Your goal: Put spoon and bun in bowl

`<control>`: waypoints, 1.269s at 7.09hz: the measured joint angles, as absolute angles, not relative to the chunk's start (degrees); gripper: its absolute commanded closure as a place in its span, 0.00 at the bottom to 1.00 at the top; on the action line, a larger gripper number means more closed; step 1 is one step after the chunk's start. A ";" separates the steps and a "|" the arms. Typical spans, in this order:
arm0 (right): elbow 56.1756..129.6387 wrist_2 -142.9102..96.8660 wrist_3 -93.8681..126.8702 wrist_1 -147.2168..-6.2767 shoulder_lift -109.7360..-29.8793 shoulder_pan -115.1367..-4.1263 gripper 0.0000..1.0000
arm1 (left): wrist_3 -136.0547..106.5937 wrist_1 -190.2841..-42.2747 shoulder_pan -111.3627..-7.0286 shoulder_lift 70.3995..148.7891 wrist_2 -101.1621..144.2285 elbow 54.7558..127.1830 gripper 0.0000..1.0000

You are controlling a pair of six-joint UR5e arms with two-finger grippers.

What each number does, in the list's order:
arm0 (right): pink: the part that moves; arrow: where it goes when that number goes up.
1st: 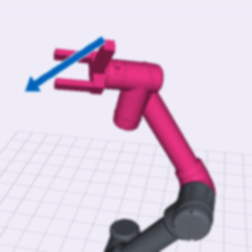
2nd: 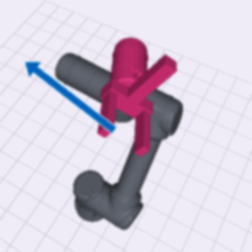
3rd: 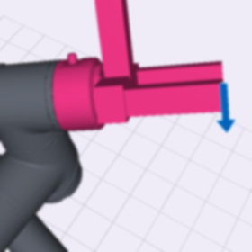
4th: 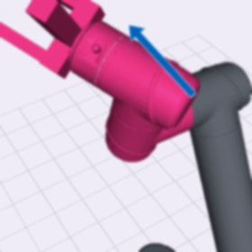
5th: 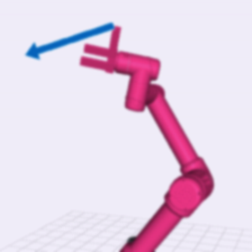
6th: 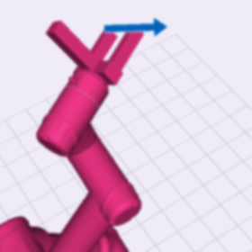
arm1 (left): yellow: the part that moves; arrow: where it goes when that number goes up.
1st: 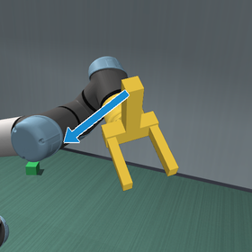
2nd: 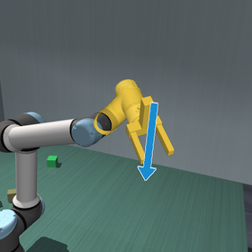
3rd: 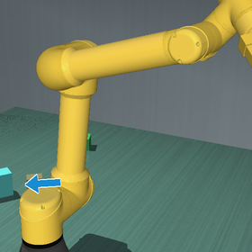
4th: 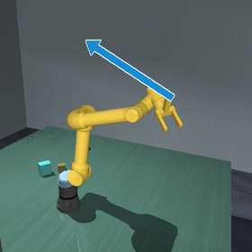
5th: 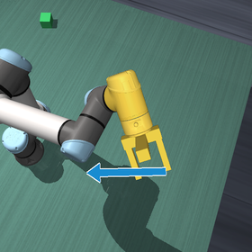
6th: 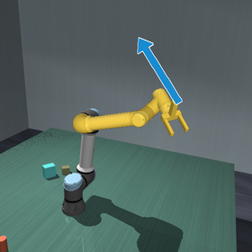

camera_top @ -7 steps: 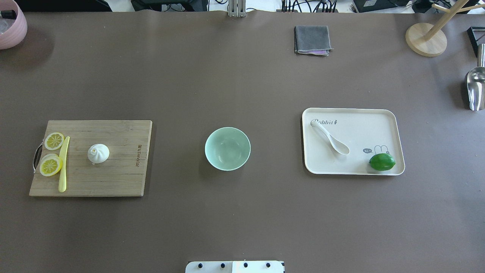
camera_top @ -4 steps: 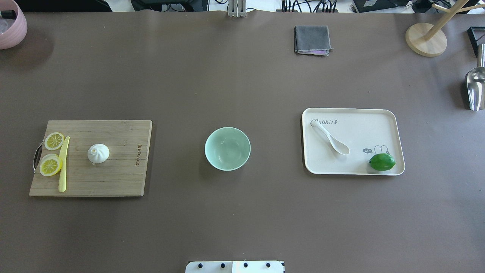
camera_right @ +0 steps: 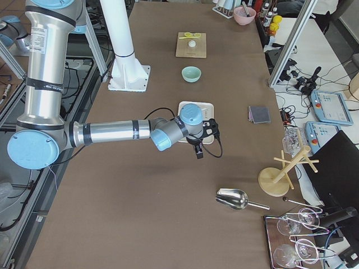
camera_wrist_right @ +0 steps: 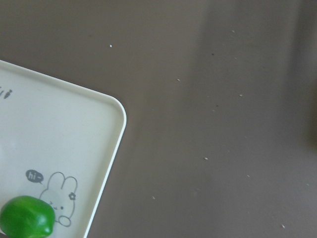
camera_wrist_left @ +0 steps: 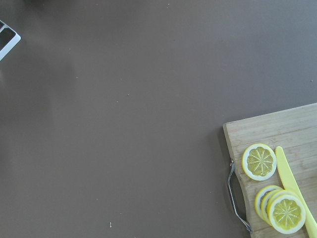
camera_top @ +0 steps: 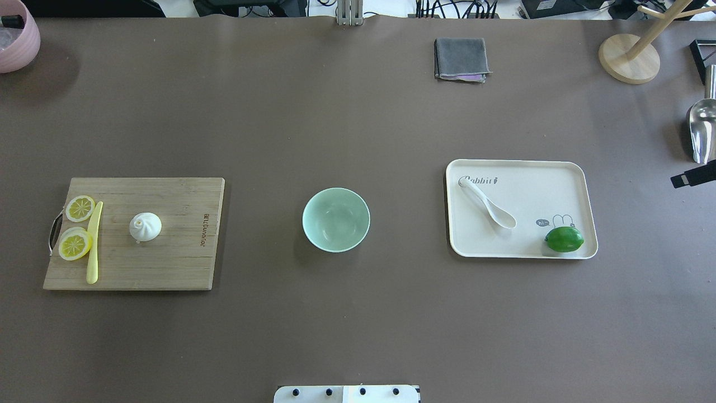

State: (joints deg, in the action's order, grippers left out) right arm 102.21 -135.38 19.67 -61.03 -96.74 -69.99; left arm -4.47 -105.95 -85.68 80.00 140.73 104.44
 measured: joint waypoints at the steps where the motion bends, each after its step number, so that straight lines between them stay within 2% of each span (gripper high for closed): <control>1: 102.18 -134.31 21.36 -60.86 -93.47 -66.57 0.13 | -4.46 -106.93 -85.42 80.11 140.75 104.37 0.02; 4: 101.36 -123.50 24.07 -61.21 -82.76 -50.90 0.17 | -4.17 -108.69 -84.95 80.61 140.30 103.16 0.02; 7: 97.06 -117.56 30.25 -61.04 -77.20 -41.35 0.27 | -4.52 -110.65 -84.91 80.86 140.35 101.66 0.02; 8: 95.45 -116.13 30.76 -60.81 -76.20 -39.86 0.45 | -4.55 -110.71 -84.90 81.00 140.37 101.63 0.02; 9: 94.59 -115.46 30.95 -60.72 -75.64 -39.22 0.90 | -4.56 -110.71 -84.90 81.20 140.32 101.58 0.02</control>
